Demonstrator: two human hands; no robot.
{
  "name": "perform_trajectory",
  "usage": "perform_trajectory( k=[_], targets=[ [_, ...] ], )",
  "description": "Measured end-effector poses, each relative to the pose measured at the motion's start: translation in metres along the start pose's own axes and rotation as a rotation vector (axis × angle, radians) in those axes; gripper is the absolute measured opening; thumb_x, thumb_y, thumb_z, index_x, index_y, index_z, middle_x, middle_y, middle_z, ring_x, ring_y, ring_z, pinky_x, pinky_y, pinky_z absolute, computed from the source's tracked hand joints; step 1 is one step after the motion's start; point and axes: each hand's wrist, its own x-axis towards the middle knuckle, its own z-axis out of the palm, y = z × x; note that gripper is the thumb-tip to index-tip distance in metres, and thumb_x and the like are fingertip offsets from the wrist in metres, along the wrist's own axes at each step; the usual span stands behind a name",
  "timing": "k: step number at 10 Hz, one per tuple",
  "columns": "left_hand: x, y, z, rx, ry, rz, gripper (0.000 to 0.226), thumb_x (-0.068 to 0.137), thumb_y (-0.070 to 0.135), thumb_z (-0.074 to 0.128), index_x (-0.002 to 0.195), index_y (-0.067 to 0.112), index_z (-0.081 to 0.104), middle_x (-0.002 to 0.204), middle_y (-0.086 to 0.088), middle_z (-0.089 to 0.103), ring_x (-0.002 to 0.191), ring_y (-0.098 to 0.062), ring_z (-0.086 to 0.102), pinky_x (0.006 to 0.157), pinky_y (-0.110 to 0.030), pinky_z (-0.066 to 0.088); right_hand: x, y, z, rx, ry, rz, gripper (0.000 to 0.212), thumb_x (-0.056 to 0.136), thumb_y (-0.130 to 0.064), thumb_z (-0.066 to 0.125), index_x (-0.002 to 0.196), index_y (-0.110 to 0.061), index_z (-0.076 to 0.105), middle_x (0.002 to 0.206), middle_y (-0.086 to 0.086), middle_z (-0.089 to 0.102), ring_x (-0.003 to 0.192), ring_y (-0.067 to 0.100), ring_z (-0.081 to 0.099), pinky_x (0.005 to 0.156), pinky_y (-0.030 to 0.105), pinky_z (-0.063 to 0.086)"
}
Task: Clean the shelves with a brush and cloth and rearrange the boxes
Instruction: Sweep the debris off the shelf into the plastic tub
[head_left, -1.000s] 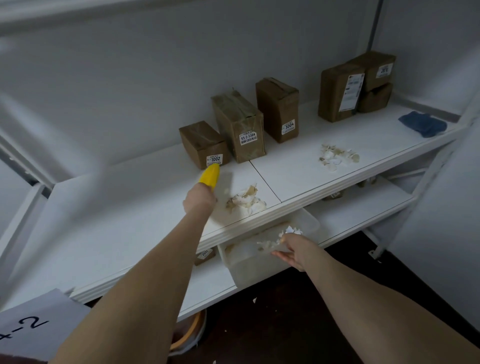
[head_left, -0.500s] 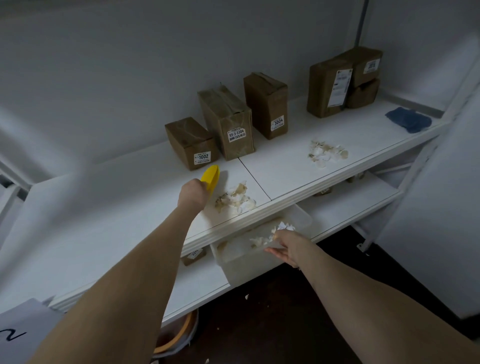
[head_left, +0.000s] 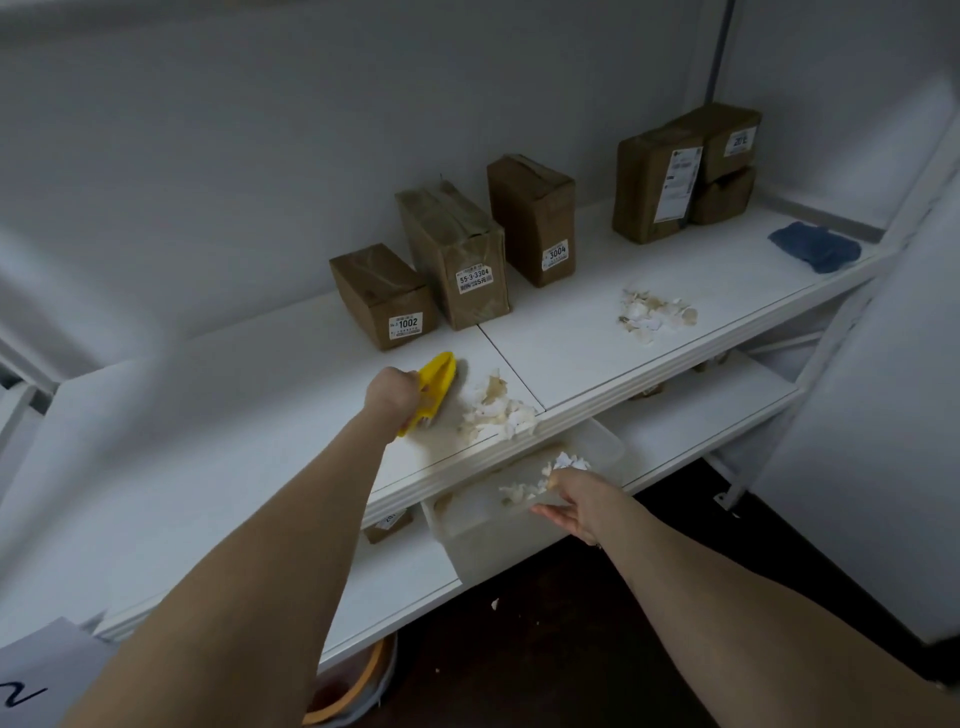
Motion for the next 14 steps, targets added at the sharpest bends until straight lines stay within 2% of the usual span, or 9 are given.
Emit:
perform_trajectory(
  k=[2, 4, 5, 6, 7, 9, 10, 11, 14],
  targets=[
    [0.006, 0.009, 0.001, 0.122, -0.012, 0.006, 0.037, 0.101, 0.019, 0.033, 0.117, -0.005, 0.058, 0.118, -0.025, 0.06, 0.109, -0.04, 0.058, 0.084, -0.04, 0.052, 0.008, 0.004, -0.004, 0.031, -0.036, 0.006, 0.019, 0.094, -0.006, 0.055, 0.112, -0.008, 0.048, 0.085, 0.014, 0.053, 0.043, 0.024, 0.065, 0.027, 0.023, 0.043],
    [0.005, 0.031, 0.02, 0.038, -0.212, 0.099, 0.029, 0.101, 0.019, 0.036, 0.095, 0.005, 0.061, 0.066, -0.006, 0.049, 0.059, -0.025, 0.053, 0.049, -0.021, 0.039, 0.017, 0.003, -0.006, 0.006, 0.002, 0.032, 0.032, 0.094, -0.004, 0.053, 0.125, -0.004, 0.046, 0.085, 0.014, 0.051, 0.096, 0.034, 0.068, 0.028, 0.025, 0.046],
    [0.017, 0.028, 0.016, 0.05, -0.09, 0.152, 0.039, 0.102, 0.025, 0.034, 0.099, -0.002, 0.062, 0.089, -0.022, 0.062, 0.08, -0.038, 0.06, 0.071, -0.035, 0.049, 0.017, -0.002, -0.007, 0.02, 0.015, 0.018, 0.031, 0.094, -0.004, 0.053, 0.124, -0.005, 0.047, 0.078, 0.014, 0.048, 0.09, 0.033, 0.07, 0.028, 0.024, 0.045],
    [0.028, 0.028, 0.015, 0.05, 0.026, 0.139, 0.037, 0.101, 0.02, 0.033, 0.115, -0.003, 0.059, 0.116, -0.026, 0.06, 0.107, -0.041, 0.058, 0.09, -0.042, 0.047, 0.019, -0.005, -0.009, 0.001, 0.014, 0.003, 0.027, 0.094, -0.005, 0.053, 0.121, -0.005, 0.049, 0.078, 0.012, 0.049, 0.042, 0.024, 0.065, 0.029, 0.023, 0.045],
    [0.035, 0.033, 0.024, 0.099, -0.089, 0.132, 0.034, 0.1, 0.014, 0.037, 0.12, -0.003, 0.057, 0.119, -0.025, 0.06, 0.108, -0.04, 0.058, 0.086, -0.039, 0.049, 0.022, -0.006, -0.013, -0.019, 0.034, 0.009, 0.029, 0.095, -0.007, 0.054, 0.124, -0.005, 0.05, 0.076, 0.013, 0.051, 0.037, 0.022, 0.061, 0.03, 0.022, 0.046],
    [0.014, 0.04, 0.026, 0.148, -0.27, 0.232, 0.037, 0.101, 0.022, 0.038, 0.065, 0.017, 0.046, 0.064, -0.006, 0.047, 0.051, -0.017, 0.043, 0.048, -0.021, 0.034, 0.016, -0.004, -0.013, -0.012, 0.064, 0.0, 0.037, 0.095, -0.006, 0.052, 0.132, -0.005, 0.047, 0.089, 0.014, 0.06, 0.045, 0.022, 0.067, 0.028, 0.021, 0.043],
    [0.006, 0.029, 0.018, 0.167, -0.214, 0.288, 0.044, 0.102, 0.029, 0.035, 0.067, 0.007, 0.049, 0.071, -0.015, 0.049, 0.064, -0.028, 0.047, 0.059, -0.028, 0.032, 0.008, -0.007, -0.01, -0.005, 0.056, -0.019, 0.036, 0.095, -0.006, 0.051, 0.131, -0.004, 0.047, 0.083, 0.012, 0.056, 0.071, 0.026, 0.073, 0.027, 0.02, 0.042],
    [0.012, 0.013, -0.002, 0.12, 0.008, 0.19, 0.039, 0.102, 0.023, 0.034, 0.099, -0.003, 0.064, 0.104, -0.026, 0.062, 0.099, -0.038, 0.059, 0.078, -0.036, 0.045, 0.004, -0.007, -0.009, -0.003, 0.048, -0.031, 0.036, 0.095, -0.004, 0.052, 0.13, -0.004, 0.047, 0.092, 0.013, 0.053, 0.048, 0.027, 0.065, 0.027, 0.021, 0.042],
    [-0.004, -0.022, -0.012, 0.178, 0.018, -0.007, 0.038, 0.1, 0.018, 0.033, 0.109, -0.008, 0.06, 0.108, -0.027, 0.064, 0.1, -0.04, 0.063, 0.083, -0.037, 0.051, -0.004, 0.002, 0.001, -0.021, 0.008, -0.031, 0.036, 0.096, -0.003, 0.05, 0.132, -0.003, 0.046, 0.114, 0.018, 0.055, 0.081, 0.029, 0.073, 0.027, 0.021, 0.042]
  ],
)
